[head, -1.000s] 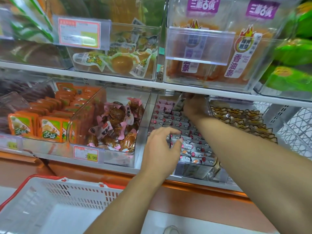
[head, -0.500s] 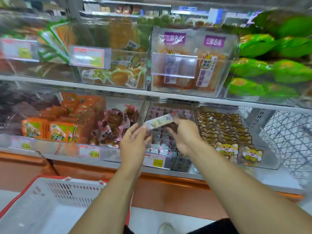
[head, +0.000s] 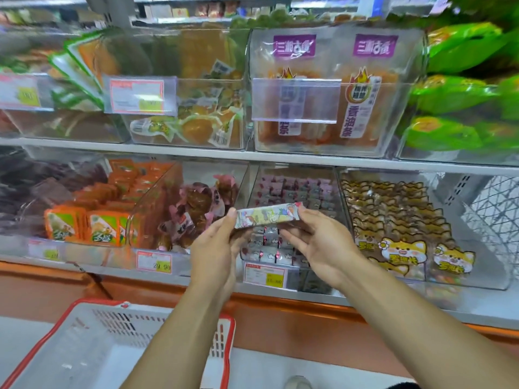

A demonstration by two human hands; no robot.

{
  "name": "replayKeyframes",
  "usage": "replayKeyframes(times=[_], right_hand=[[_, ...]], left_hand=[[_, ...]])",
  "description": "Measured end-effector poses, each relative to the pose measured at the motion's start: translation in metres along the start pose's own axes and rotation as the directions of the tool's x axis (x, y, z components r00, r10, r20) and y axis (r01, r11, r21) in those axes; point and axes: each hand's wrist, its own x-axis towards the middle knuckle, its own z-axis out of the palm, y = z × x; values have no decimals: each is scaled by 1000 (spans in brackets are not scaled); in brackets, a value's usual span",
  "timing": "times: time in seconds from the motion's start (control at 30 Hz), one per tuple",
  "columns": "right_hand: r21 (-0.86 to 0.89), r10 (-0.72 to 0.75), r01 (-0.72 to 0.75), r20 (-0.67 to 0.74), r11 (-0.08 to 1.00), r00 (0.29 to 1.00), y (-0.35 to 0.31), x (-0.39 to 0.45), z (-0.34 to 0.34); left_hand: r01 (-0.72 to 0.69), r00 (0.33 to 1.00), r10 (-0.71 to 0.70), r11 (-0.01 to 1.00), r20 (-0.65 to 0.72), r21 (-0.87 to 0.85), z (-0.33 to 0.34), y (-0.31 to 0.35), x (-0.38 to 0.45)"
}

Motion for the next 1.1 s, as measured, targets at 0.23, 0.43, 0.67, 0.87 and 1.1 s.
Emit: replayKeyframes(times=[0.23, 0.43, 0.67, 0.87, 1.1], right_hand=[[-14, -1, 0, -62, 1000, 998, -8, 12, 4], [-355, -104, 191, 250, 915, 963, -19, -5, -10], [-539, -207, 421, 412, 729, 887, -19, -29, -15], [-437, -203, 313, 279, 843, 939, -15, -15, -11], [-427, -92, 200, 260, 882, 961, -15, -4, -17]], left_hand=[[-105, 976, 146, 965, -160, 241, 15, -12, 8], [-48, 978, 95, 968, -184, 245, 9, -11, -4], [-35, 983, 84, 958, -163, 283, 9, 7, -8], [-39, 992, 8, 970, 126, 242, -5, 12, -5], [-71, 970, -14, 939, 244, 337, -3, 7, -7]])
